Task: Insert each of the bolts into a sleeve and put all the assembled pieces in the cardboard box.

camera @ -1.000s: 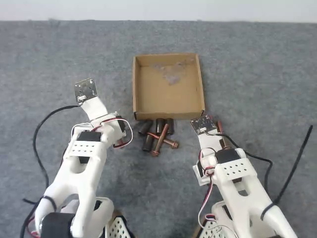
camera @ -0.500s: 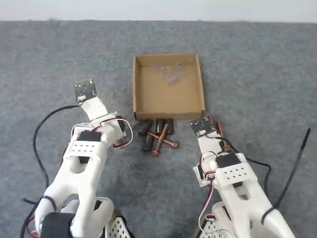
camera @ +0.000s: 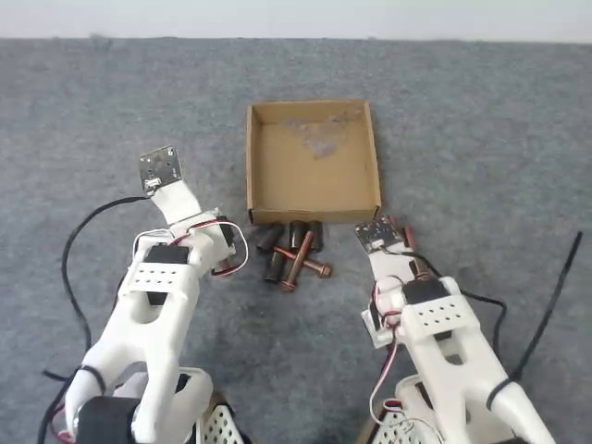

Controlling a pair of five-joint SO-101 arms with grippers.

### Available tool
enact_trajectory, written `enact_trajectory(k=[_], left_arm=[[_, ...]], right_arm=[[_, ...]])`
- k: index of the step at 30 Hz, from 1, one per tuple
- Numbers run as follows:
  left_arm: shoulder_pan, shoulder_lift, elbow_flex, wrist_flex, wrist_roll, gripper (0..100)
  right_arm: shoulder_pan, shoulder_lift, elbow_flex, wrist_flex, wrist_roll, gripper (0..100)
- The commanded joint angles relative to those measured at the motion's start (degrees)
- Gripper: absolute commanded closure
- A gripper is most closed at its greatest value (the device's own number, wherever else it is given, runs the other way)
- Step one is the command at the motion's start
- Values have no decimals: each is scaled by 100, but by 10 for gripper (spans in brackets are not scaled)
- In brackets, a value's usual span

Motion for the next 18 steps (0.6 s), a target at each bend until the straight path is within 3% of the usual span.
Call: enact_trajectory(k=[1, 7, 18], left_arm=[[18, -167, -48, -167, -62, 990], [18, -167, -48, -167, -62, 990], [18, -167, -48, -167, -62, 990]], right_arm=[[-22, -92, -844, 268, 70, 993], [-48, -40, -1257, -75, 62, 993], [-40, -22, -598, -1323, 70, 991]])
